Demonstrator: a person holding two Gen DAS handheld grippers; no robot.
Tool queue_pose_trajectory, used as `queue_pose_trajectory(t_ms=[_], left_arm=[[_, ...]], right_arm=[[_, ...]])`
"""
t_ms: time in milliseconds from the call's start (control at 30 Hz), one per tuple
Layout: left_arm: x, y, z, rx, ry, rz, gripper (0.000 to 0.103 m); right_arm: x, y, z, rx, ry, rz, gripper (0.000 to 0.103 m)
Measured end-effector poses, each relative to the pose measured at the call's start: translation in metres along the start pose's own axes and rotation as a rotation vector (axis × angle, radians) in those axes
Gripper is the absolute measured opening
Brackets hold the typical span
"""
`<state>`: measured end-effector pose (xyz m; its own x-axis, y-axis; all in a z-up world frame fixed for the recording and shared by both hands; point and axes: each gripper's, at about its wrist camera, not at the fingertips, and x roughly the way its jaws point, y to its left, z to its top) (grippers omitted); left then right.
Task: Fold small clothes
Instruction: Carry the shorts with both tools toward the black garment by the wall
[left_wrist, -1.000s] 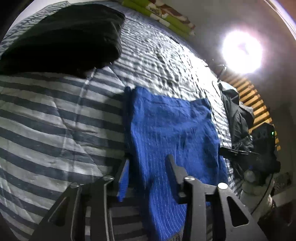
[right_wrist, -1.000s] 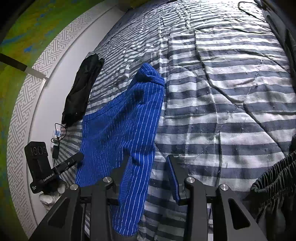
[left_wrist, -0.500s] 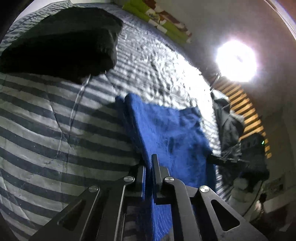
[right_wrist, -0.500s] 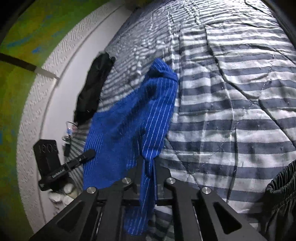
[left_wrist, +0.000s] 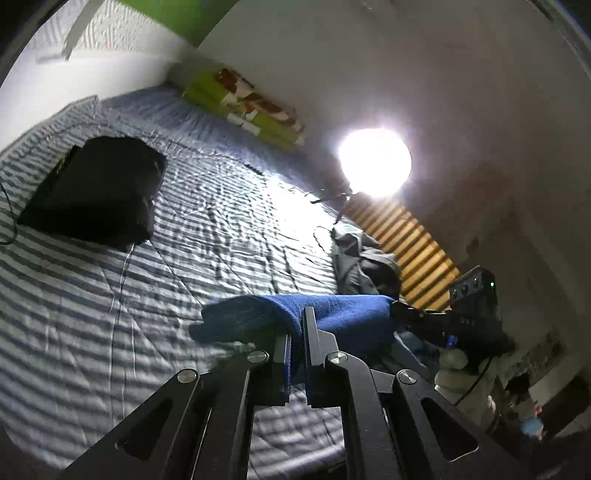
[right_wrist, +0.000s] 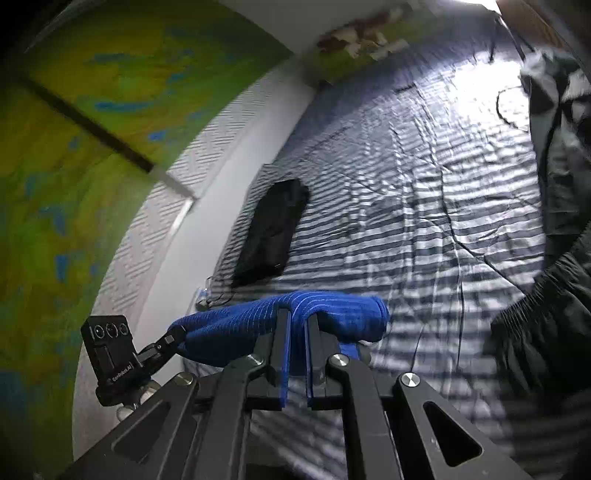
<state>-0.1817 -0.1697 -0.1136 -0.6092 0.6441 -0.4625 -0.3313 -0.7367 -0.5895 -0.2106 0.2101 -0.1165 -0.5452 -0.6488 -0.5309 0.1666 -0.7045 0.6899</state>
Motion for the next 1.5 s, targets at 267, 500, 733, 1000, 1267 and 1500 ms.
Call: queue_pose_trajectory(t_ms=[267,500,733,1000,1267,1500], left_arm=[[0.054,0.052,-0.002,-0.156,0.121,0.044,0.004],[0.173,0.113,0.032,-0.193,0.259,0.183,0.004],[0.23,0.154,0.039,-0.249,0.331,0.231,0.007],[0.179,0.15,0.055,-0.206,0.248,0.301,0.027],[0.19,0.097,0.035,0.0,0.271,0.239,0.026],[0.181,0.117,0.038,-0.055,0.253,0.308,0.032]], right_arm=[[0.025,-0.019,-0.008,0.042,0.093,-0.071,0.006],[0.116,-0.105,0.043,0.187,0.157,-0.184,0.006],[0.155,-0.143,0.061,0.187,0.206,-0.248,0.006],[0.103,-0.11,0.062,0.036,0.147,-0.326,0.013],[0.117,-0.053,0.019,-0.173,0.187,-0.269,0.013],[0.113,-0.07,0.0,-0.147,0.234,-0.293,0.016]])
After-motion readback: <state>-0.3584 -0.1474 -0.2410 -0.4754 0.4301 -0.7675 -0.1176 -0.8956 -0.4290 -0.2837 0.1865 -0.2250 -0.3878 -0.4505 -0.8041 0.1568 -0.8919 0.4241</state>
